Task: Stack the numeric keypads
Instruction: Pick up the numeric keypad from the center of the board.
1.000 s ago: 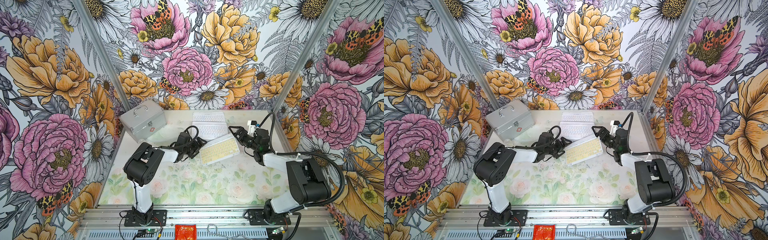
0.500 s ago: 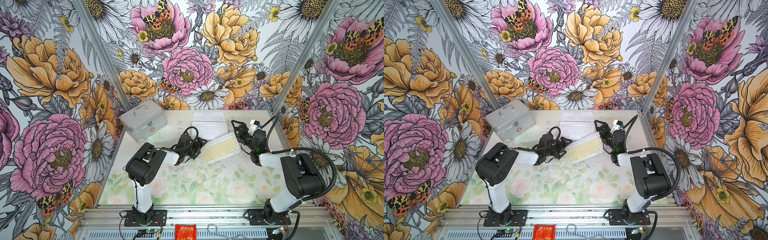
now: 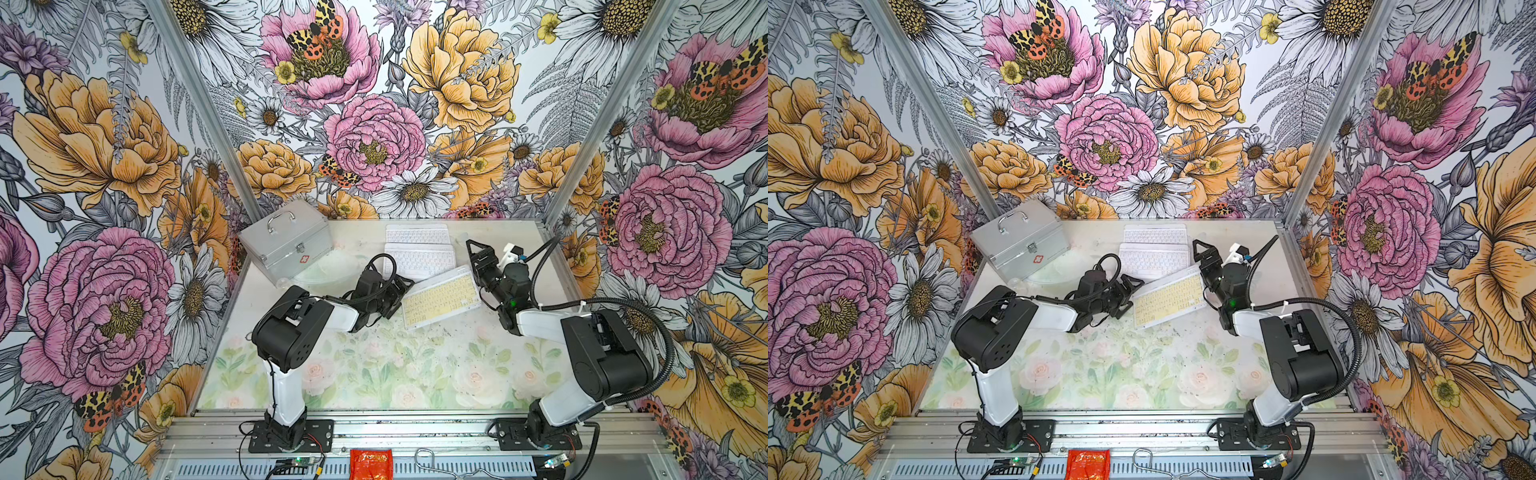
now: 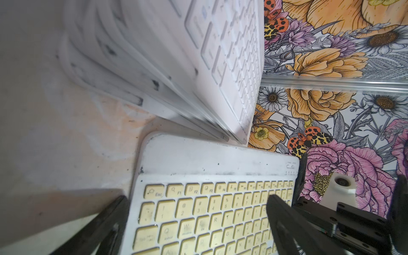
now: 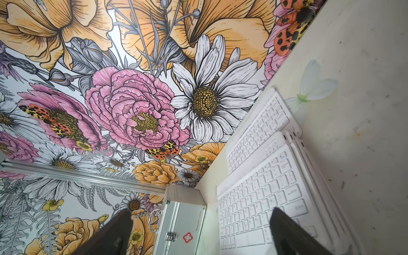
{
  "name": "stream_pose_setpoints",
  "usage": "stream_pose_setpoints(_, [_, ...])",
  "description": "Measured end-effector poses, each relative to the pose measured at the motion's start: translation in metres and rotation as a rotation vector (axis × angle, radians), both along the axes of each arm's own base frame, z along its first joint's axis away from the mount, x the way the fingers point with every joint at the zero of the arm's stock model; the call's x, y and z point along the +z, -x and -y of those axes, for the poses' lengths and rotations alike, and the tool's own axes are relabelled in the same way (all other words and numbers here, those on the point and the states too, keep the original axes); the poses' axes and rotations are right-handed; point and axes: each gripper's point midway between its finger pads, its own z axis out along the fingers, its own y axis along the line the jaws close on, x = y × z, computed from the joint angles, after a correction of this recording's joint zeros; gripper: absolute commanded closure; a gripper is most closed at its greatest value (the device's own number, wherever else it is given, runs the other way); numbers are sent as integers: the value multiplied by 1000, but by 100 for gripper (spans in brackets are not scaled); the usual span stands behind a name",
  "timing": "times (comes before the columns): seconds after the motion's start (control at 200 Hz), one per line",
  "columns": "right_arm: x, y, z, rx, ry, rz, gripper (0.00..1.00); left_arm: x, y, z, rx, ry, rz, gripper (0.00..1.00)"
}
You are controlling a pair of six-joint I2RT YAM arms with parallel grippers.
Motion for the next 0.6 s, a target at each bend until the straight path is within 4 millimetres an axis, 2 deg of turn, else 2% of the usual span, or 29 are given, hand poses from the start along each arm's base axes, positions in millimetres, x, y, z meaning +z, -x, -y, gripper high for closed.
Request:
stream_pose_setpoints(0.155, [5, 4, -2, -10, -20, -10, 3, 0, 0, 0, 2, 1, 6, 1])
stream_pose_setpoints(0.36, [-4, 10, -2, -5, 7, -85, 7, 0, 1, 0, 6, 3, 14, 1])
stream_pose_setpoints(0.6, [-14, 8, -3, 4, 67, -144, 8, 0, 1, -1, 14, 6, 19, 1])
